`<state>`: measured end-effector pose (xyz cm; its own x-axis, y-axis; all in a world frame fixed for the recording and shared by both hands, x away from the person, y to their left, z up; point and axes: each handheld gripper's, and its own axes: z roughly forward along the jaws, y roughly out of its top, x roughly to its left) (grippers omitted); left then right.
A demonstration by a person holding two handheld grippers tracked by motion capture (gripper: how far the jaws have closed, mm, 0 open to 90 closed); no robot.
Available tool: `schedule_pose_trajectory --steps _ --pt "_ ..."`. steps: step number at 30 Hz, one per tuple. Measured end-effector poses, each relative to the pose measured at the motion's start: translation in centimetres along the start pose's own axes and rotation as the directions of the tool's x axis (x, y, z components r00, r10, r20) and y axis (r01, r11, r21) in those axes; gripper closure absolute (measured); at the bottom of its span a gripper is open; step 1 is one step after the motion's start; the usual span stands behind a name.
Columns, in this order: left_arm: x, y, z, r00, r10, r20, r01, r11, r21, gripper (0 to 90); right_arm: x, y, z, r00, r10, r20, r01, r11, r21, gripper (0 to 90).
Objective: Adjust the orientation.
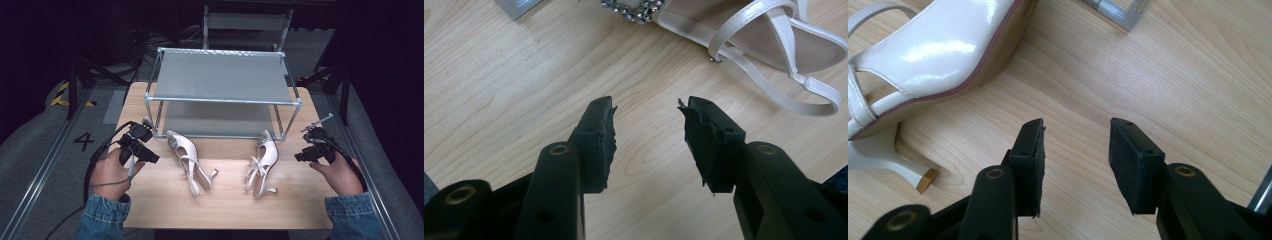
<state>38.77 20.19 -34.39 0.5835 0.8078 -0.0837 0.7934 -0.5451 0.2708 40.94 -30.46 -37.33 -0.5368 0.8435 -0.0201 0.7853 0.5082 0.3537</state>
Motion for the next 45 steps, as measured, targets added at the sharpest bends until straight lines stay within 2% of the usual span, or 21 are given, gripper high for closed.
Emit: schedule_pose_trajectory --steps 4,11,22,23,26,30,35,37,41,43,45 --pt "-0.6 0.0 -0.1 0.9997 0.024 0.009 -0.024 0.9996 -0.014 52.3 -0.1 0.0 -0.1 1.0 -0.003 -0.001 0.003 1.0 -0.006 56.8" --pt "-0.8 0.3 0.0 0.999 0.021 0.039 -0.021 0.9997 -0.014 52.1 0.0 0.0 0.2 0.9999 -0.009 -0.006 0.009 1.0 0.001 54.5" --pt "-2.3 1.1 0.9 0.995 0.079 0.061 -0.079 0.9968 0.005 50.6 0.0 0.0 0.7 0.9999 -0.011 -0.013 0.011 1.0 0.007 51.8" --pt "-2.5 1.1 1.0 0.995 0.075 0.066 -0.075 0.9971 0.006 50.6 0.0 0.0 0.7 0.9998 -0.012 -0.013 0.012 1.0 0.009 51.6" --pt "-2.8 1.4 1.6 0.9928 0.077 0.092 -0.078 0.9969 0.012 50.1 0.1 0.0 0.8 0.9997 -0.016 -0.018 0.016 1.0 0.012 51.0" --pt "-3.1 1.6 2.5 0.9914 0.101 0.083 -0.102 0.9947 0.013 49.5 0.2 0.0 1.0 0.9996 -0.014 -0.023 0.014 1.0 0.015 50.1" --pt "-3.5 2.0 4.0 0.9861 0.152 0.067 -0.152 0.9883 -0.006 50.0 0.2 0.0 1.1 0.9995 -0.015 -0.027 0.015 1.0 0.017 50.0" --pt "-3.5 2.2 4.6 0.9856 0.149 0.079 -0.15 0.9887 0.001 52.2 0.3 0.0 1.1 0.9995 -0.016 -0.028 0.017 1.0 0.019 50.0" --pt "-3.4 2.6 6.0 0.9872 0.147 0.061 -0.148 0.989 0.004 53.5 0.3 0.0 1.3 0.9996 -0.016 -0.024 0.017 1.0 0.022 49.8" --pt "-3.3 2.6 6.6 0.9888 0.132 0.07 -0.132 0.9912 0.001 54.9 0.3 -0.1 1.3 0.9995 -0.015 -0.026 0.016 1.0 0.026 49.8" --pt "-3.4 2.8 7.0 0.9881 0.139 0.066 -0.139 0.9902 0.004 56.3 0.2 -0.2 1.4 0.9995 -0.015 -0.026 0.016 0.999 0.028 49.8"
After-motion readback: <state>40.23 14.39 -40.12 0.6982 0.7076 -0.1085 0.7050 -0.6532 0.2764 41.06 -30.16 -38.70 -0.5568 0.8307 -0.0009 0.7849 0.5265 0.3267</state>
